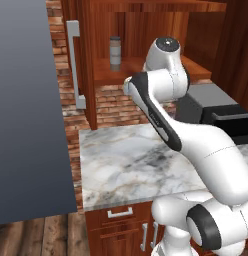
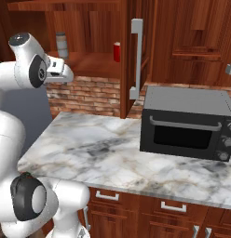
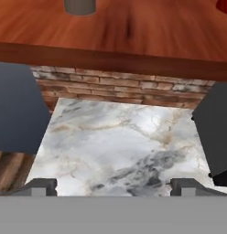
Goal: Take the cinnamon bottle from the cabinet and place it on the dining table, next to the plate with the cupcake. Then take the chocolate from the dining counter and place it on the cupcake plate.
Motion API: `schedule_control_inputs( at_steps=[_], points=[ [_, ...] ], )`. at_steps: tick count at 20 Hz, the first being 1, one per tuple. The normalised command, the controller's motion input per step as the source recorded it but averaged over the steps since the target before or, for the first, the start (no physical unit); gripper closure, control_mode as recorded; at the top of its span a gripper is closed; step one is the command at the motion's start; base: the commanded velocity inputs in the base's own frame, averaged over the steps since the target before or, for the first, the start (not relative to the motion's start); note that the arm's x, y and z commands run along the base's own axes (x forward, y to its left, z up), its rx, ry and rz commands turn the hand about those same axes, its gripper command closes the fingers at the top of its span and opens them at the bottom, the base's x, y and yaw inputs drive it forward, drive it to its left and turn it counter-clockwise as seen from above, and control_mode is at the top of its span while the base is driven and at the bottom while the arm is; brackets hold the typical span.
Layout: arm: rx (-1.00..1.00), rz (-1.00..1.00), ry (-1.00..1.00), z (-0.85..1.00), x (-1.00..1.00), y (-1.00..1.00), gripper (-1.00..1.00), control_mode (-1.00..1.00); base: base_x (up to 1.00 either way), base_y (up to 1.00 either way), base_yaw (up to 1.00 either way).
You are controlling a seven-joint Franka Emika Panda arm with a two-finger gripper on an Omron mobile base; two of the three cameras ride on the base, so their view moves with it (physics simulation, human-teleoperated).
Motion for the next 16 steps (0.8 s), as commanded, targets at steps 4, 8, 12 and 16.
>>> schedule_control_inputs(
  at_steps=[4,8,12,16],
  points=[
    [0.00,0.00,-0.05,0.42,0.72,0.32,-1.00,-1.00,0.00,0.00,0.00],
    [0.00,0.00,-0.12,0.38,0.72,0.13,-1.00,-1.00,0.00,0.00,0.00],
    [0.00,0.00,-0.10,0.47,0.39,0.07,-1.00,-1.00,0.00,0.00,0.00],
    [0.01,0.01,-0.11,0.23,0.56,0.09,-1.00,-1.00,0.00,0.00,0.00]
  ],
)
